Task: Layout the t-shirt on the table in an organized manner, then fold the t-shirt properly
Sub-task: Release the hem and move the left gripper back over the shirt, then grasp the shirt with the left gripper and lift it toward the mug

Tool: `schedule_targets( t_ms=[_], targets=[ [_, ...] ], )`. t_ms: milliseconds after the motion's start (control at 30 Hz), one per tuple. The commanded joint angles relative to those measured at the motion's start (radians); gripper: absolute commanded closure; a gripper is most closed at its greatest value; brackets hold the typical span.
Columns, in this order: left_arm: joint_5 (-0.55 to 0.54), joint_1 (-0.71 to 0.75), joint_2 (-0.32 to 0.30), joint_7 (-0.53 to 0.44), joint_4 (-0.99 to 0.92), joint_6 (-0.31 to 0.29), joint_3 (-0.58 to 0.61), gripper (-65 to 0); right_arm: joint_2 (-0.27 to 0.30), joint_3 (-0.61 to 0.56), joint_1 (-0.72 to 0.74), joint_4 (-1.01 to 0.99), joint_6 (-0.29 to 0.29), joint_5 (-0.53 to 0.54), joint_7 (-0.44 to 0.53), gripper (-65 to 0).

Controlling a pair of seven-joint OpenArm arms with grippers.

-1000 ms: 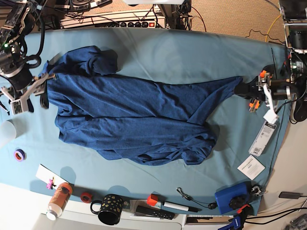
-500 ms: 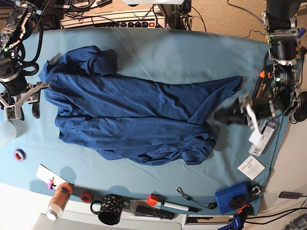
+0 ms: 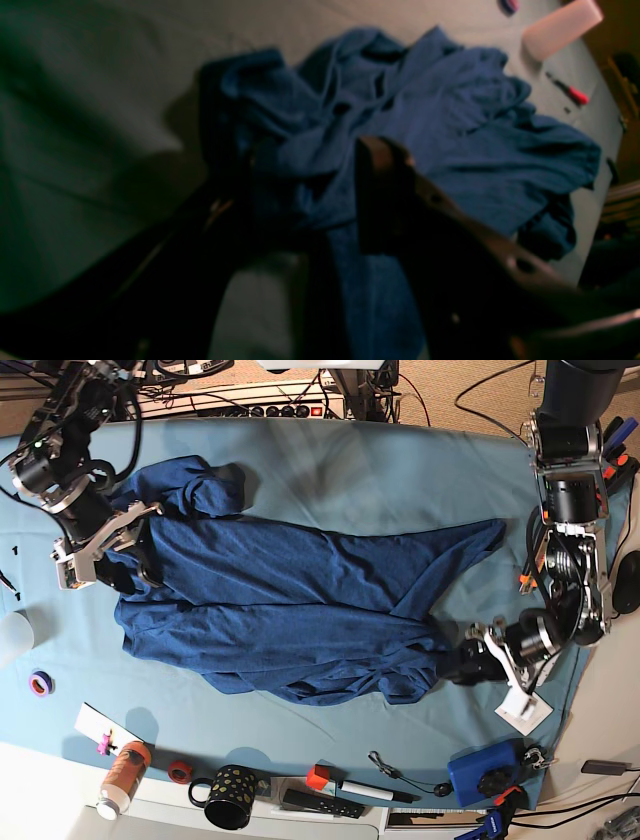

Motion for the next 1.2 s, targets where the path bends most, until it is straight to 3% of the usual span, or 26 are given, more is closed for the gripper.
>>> schedule_targets(
  t_ms=[0,267,633,800,967,1167],
  targets=[
    [-0.025,-0.037,-0.011,-0.025,0.017,-0.009,-0.005,-26.0,0.002,0.004,0.008,0.016,-0.002,0.016,0.026,-28.4],
    [-0.025,-0.037,-0.011,-0.024,0.017,-0.009,-0.005,-26.0,-0.092,0.004,0.008,0.015,-0.002,0.001,0.029,-28.4],
    [0.021,-0.038,-0.011,-0.013,0.017,-0.009,0.005,-26.0,-0.105,0.004,0.009,0.015,-0.002,0.005,0.033,-28.4],
    [0.046,-0.04,-0.011,-0.026,0.017,-0.009,0.146,-26.0,-0.106,0.004,0.008,0.015,-0.002,0.127,-0.029,-28.4],
    [0.248,-0.071,-0.011,-0.148,0.017,-0.009,0.346,-26.0,-0.105,0.004,0.008,0.015,-0.002,0.242,-0.164,-28.4],
    [0.268,-0.134,0.002,-0.148,0.017,-0.007,0.415,-26.0,-0.106,0.003,0.004,0.015,-0.002,0.266,-0.208,-28.4]
  ],
)
